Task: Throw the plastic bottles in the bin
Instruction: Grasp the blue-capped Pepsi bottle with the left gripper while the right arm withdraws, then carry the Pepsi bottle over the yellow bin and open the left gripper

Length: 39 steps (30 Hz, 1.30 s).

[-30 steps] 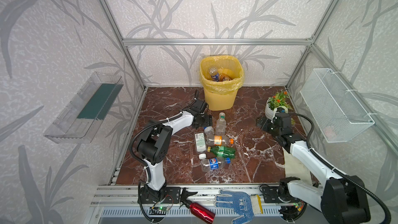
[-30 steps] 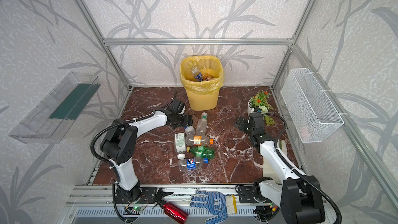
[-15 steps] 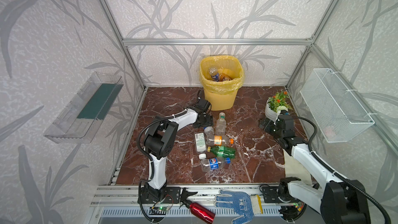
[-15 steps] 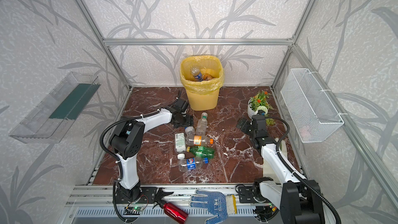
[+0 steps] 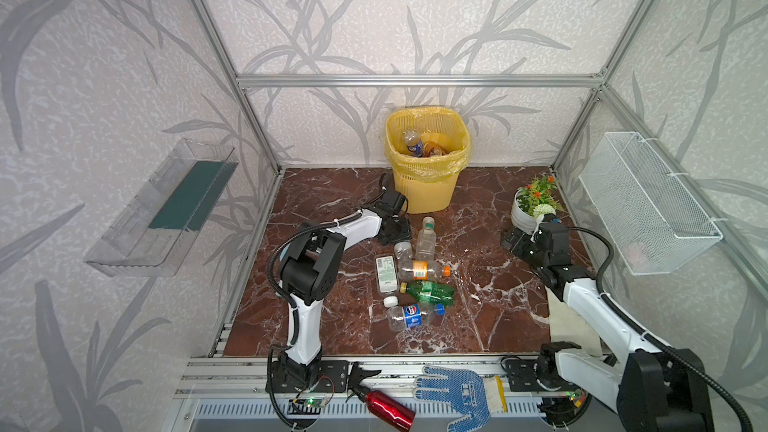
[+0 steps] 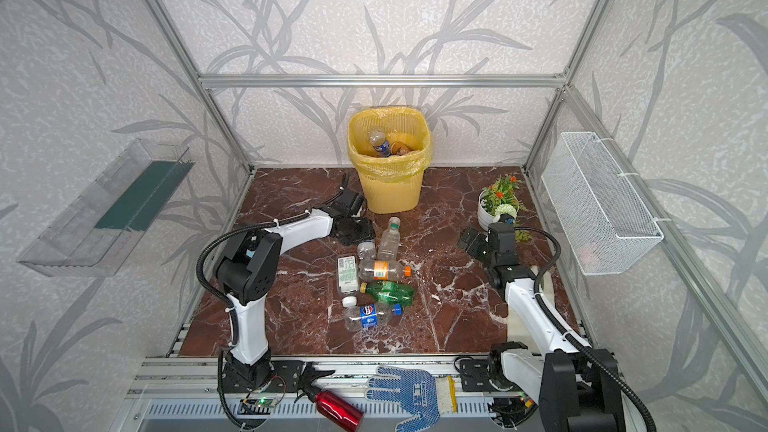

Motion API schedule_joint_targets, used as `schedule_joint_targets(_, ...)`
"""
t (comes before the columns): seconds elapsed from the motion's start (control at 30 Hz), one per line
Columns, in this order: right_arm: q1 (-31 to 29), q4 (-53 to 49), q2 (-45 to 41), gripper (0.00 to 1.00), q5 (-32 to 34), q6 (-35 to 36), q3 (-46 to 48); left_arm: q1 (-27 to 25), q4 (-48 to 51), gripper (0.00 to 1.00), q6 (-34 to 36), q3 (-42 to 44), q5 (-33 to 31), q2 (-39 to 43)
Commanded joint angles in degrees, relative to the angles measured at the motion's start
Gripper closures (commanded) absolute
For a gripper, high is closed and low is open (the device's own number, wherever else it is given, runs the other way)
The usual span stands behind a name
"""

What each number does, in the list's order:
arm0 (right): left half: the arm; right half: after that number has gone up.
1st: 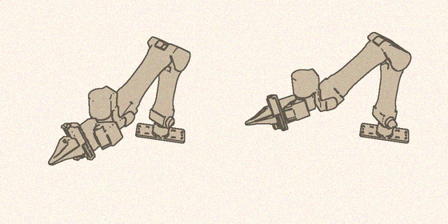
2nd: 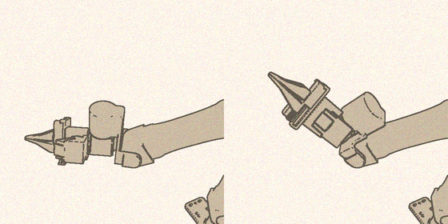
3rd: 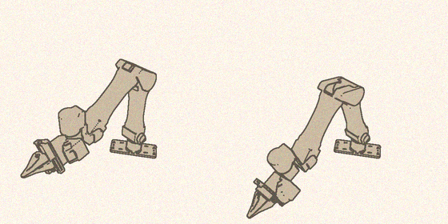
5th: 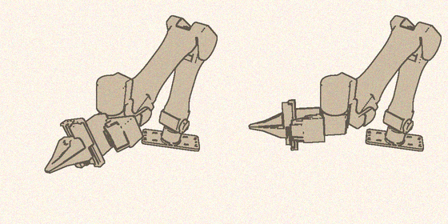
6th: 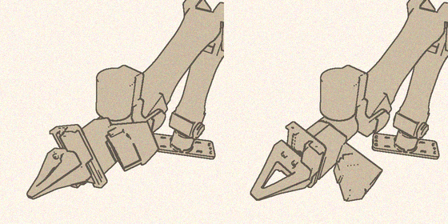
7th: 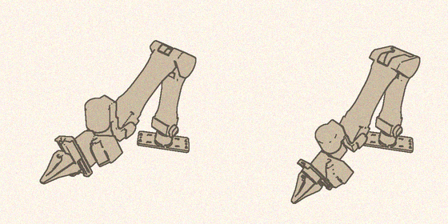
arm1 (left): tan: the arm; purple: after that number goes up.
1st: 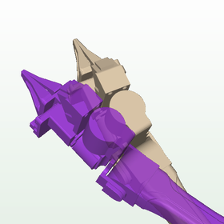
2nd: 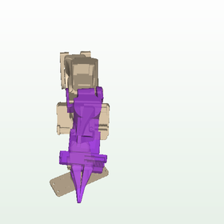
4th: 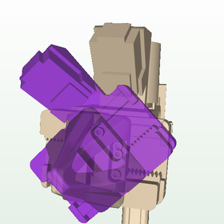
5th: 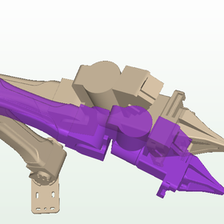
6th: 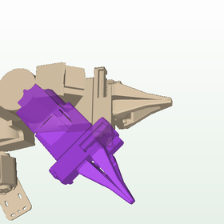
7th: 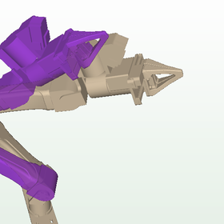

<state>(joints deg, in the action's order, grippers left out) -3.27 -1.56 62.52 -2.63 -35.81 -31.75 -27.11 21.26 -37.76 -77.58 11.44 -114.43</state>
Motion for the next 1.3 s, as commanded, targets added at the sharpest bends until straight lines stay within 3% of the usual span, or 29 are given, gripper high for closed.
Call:
schedule_joint_targets(0.0,0.4,0.3,-1.2,0.02,-0.3,-0.3,0.6,0.6,-1.4,0.44,-1.4,0.4,0.5,0.8)
schedule_joint_targets(0.3,0.7,0.5,-0.8,0.02,-0.9,-0.3,-0.1,1.9,-8.2,0.65,-3.4,5.7,0.1,7.1)
schedule_joint_targets(0.47,0.9,0.4,-0.6,0.02,-1.1,-0.3,-0.9,4.2,-9.6,0.66,-3.3,8.2,-1.5,14.7)
schedule_joint_targets(0.67,1.0,0.5,0.0,0.02,-1.7,-0.3,-2.2,9.6,-11.3,0.64,2.8,9.1,-8.2,30.9)
schedule_joint_targets(0.9,1.0,1.5,1.0,0.02,-3.0,-2.0,-2.7,12.1,-13.6,0.59,16.7,-3.7,-16.2,42.7)
schedule_joint_targets(1.03,1.0,1.3,0.5,0.03,-3.3,-2.3,-3.0,12.0,-23.7,0.58,18.6,-8.2,-14.3,43.9)
schedule_joint_targets(1.13,1.0,-0.3,-1.1,0.03,-3.0,-1.9,-4.1,11.7,-29.6,0.57,16.2,-11.1,-12.1,40.2)
schedule_joint_targets(1.27,1.0,-0.7,-3.3,0.04,-3.2,-2.3,-4.4,8.9,-18.7,0.51,12.5,-26.7,-2.5,24.0)
